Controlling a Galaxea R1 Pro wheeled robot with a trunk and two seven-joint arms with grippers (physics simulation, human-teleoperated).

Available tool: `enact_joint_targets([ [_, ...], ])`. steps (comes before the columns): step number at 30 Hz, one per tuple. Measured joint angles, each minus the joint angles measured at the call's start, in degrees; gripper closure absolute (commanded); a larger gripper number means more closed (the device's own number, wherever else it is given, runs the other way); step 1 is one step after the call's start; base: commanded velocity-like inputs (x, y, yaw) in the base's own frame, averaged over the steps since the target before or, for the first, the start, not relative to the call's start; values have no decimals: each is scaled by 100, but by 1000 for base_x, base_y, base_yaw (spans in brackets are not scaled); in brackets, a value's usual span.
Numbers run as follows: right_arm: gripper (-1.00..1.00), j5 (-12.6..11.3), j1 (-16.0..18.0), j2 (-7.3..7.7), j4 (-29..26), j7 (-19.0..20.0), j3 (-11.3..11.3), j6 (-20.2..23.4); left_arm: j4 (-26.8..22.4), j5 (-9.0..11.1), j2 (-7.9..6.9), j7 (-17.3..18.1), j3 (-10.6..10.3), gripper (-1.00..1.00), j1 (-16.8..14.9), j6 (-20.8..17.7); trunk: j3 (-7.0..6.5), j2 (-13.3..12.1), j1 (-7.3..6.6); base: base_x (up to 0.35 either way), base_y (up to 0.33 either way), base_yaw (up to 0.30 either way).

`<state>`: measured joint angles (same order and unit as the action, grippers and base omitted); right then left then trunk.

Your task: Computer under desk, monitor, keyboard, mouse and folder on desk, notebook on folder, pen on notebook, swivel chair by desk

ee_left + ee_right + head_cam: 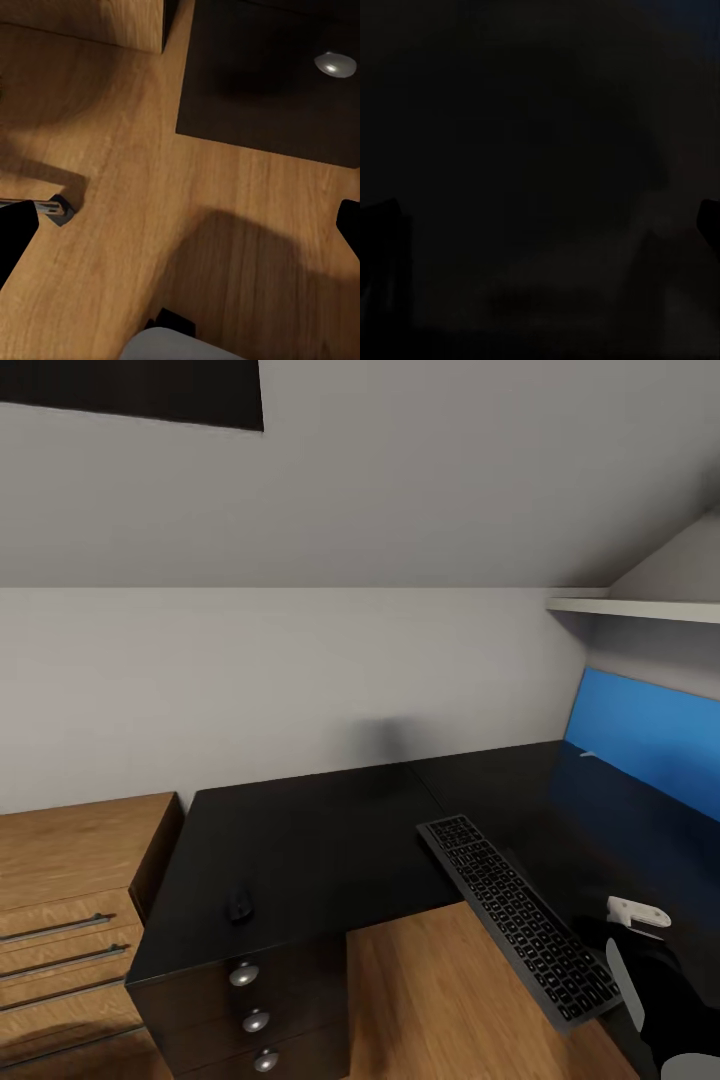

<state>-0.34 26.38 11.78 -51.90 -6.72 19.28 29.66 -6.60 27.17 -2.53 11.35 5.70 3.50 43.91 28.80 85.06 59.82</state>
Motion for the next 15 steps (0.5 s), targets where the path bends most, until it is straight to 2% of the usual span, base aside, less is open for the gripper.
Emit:
enact_joint_targets([
  [15, -100, -8, -1, 0, 0, 1, 0, -3, 0, 0, 6, 0, 0, -100, 0, 0, 0, 0, 0, -28, 31, 0],
])
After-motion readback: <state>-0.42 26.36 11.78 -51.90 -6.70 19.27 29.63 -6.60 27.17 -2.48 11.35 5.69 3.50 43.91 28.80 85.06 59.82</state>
